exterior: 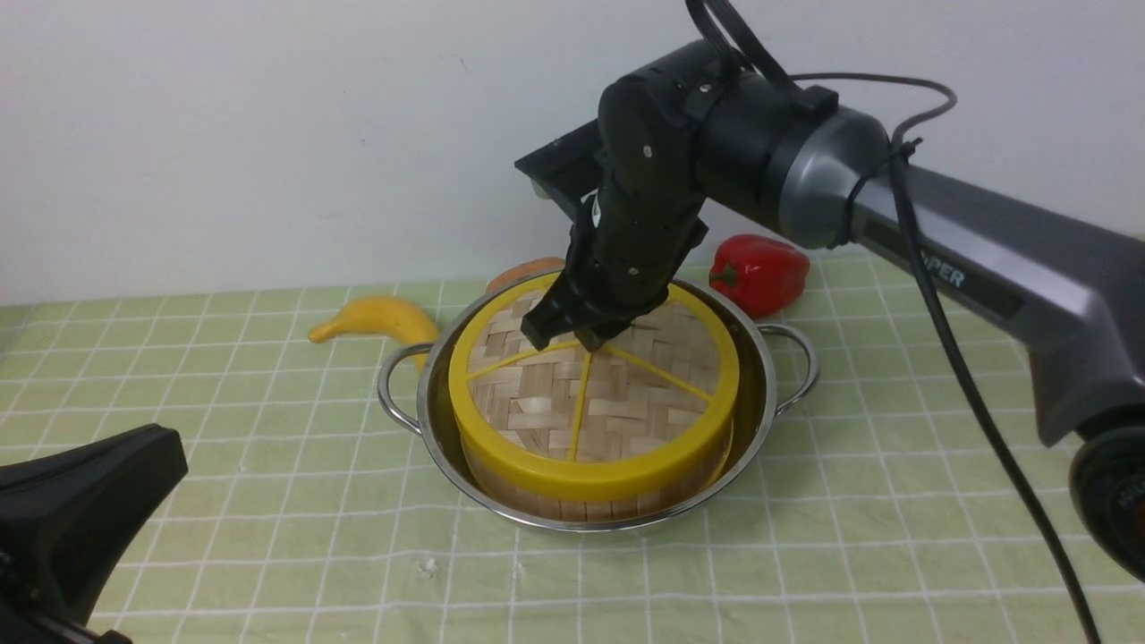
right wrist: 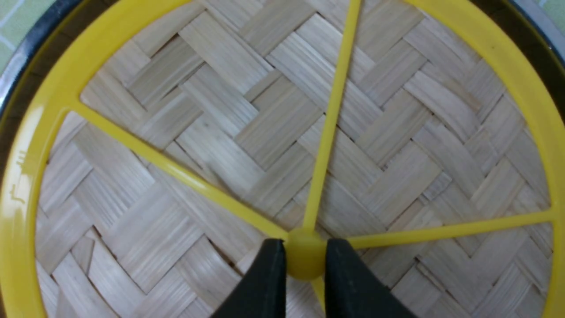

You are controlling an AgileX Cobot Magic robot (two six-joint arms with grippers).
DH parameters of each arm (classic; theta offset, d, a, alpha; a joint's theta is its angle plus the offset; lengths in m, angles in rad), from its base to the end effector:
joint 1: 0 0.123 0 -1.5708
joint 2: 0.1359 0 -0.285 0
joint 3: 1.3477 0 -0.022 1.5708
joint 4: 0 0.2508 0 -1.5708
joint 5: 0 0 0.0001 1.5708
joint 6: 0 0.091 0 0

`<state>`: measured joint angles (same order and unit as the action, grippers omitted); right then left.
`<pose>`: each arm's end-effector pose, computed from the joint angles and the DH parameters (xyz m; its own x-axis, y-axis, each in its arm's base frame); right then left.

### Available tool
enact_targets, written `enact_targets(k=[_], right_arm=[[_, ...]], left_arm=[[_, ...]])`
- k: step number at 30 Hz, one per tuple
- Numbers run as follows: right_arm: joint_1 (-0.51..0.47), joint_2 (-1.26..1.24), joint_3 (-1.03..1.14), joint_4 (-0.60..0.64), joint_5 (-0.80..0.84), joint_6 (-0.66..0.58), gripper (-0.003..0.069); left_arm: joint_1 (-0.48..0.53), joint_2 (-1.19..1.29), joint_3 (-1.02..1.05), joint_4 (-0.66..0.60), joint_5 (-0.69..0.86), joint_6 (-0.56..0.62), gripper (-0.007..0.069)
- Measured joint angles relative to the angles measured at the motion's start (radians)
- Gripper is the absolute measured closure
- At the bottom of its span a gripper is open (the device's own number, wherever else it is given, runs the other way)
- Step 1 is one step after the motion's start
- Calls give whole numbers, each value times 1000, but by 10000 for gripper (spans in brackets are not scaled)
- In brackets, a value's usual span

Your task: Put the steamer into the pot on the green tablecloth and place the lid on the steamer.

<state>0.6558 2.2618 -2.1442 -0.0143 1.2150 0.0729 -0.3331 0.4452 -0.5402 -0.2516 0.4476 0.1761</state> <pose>0.3891 0.2979 0.2441 -0.7904 -0.5225 -0.3198 -0.5540 0.8325 0.0090 0.0837 -0.0394 0.3238 -0.2581 0.0350 -0.9655 0.4109 0.9084 -0.0769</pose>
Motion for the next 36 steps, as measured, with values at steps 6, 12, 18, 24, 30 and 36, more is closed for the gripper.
enact_targets(k=[6,12,18,24,30,36], right_arm=[[0,-1,6,14,11,0,377],[0,-93,10,14,15,0,199],[-1,-320,10,-13,17,0,190],[-1,-592,42,-130,8,0,391],[-1,-892,289,-143,-16,0,659],[-2,-1179,791,-143,-304,53,674]], left_arm=[[0,0,0,0,0,0,647],[0,0,0,0,0,0,643],[0,0,0,0,-4,0,643],[0,0,0,0,-4,0,643],[0,0,0,0,-4,0,633],[0,0,0,0,-4,0,621]])
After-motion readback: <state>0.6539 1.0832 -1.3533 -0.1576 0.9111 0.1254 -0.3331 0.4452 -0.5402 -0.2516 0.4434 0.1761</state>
